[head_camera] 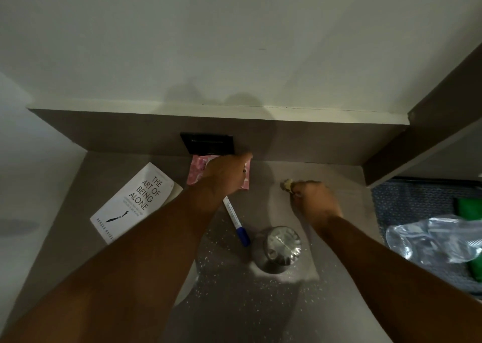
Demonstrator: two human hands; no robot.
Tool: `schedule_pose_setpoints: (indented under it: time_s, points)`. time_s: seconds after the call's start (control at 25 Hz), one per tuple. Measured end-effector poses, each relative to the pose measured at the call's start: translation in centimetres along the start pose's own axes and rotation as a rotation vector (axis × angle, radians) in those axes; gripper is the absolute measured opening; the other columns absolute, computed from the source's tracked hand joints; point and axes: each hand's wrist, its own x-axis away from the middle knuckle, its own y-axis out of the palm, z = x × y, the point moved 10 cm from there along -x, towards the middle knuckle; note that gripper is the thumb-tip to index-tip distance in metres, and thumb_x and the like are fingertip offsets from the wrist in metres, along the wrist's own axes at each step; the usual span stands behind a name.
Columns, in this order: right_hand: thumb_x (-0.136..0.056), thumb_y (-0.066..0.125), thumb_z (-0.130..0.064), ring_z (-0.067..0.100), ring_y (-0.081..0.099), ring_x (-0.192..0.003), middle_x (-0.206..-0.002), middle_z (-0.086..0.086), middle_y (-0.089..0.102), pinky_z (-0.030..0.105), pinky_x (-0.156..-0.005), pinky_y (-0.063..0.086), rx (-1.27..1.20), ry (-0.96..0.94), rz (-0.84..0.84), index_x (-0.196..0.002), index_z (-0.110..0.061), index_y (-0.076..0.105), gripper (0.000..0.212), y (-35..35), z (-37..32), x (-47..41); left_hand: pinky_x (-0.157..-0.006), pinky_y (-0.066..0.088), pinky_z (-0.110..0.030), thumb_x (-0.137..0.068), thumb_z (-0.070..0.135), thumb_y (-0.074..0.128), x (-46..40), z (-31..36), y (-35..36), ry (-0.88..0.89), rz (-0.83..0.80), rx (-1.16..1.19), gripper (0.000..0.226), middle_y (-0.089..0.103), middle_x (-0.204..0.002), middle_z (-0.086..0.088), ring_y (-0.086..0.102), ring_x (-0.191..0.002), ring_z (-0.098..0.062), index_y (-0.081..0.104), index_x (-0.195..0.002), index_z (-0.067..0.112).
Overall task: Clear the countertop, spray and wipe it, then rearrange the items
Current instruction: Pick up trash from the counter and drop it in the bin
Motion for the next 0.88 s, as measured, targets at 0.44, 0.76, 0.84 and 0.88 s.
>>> schedule_pose_setpoints:
  time_s: [0.44,0.76,0.84,0.88]
  points:
    - [-0.092,0.055,-0.017,0.024,0.065,-0.075,-0.088,0.006,0.070,0.034,-0.068,0.055,-0.180,0.079,0.019,-0.102,-0.020,0.070,0.019,-0.2,0.1,2.5,-0.080,0.056,-0.040,-0.091,0.016,0.060,-0.4,-0.5,3.6,0.033,0.039,-0.039,0.028,0.066,-0.110,-0.012,0.067,-0.095,-0.026,0.051,-0.117,0.012]
    - [-0.091,0.060,-0.019,0.020,0.060,-0.065,-0.075,0.004,0.066,0.037,-0.062,0.054,-0.262,0.040,0.091,-0.087,-0.015,0.070,0.012,-2.3,0.1,5.3,-0.050,0.042,-0.019,-0.097,0.023,0.050,4.6,-3.2,-4.8,-0.194,0.347,0.384,0.011,0.054,-0.074,0.010,0.061,-0.071,-0.013,0.046,-0.088,0.026]
    - [-0.090,0.060,-0.016,0.021,0.061,-0.065,-0.075,0.006,0.067,0.039,-0.062,0.054,-0.327,0.048,0.102,-0.086,-0.014,0.071,0.012,-2.5,0.1,6.7,-0.053,0.054,-0.021,-0.099,0.026,0.049,8.5,-3.5,-6.3,-0.231,0.380,0.443,0.005,0.061,-0.087,0.006,0.064,-0.075,-0.011,0.048,-0.094,0.024]
    - [-0.090,0.061,-0.016,0.021,0.061,-0.065,-0.076,0.006,0.068,0.038,-0.063,0.054,-0.368,0.061,0.094,-0.087,-0.014,0.072,0.012,-2.3,0.1,7.6,-0.056,0.057,-0.023,-0.099,0.027,0.049,10.6,-3.8,-6.1,-0.273,0.387,0.483,0.006,0.064,-0.093,0.004,0.065,-0.077,-0.011,0.050,-0.099,0.022]
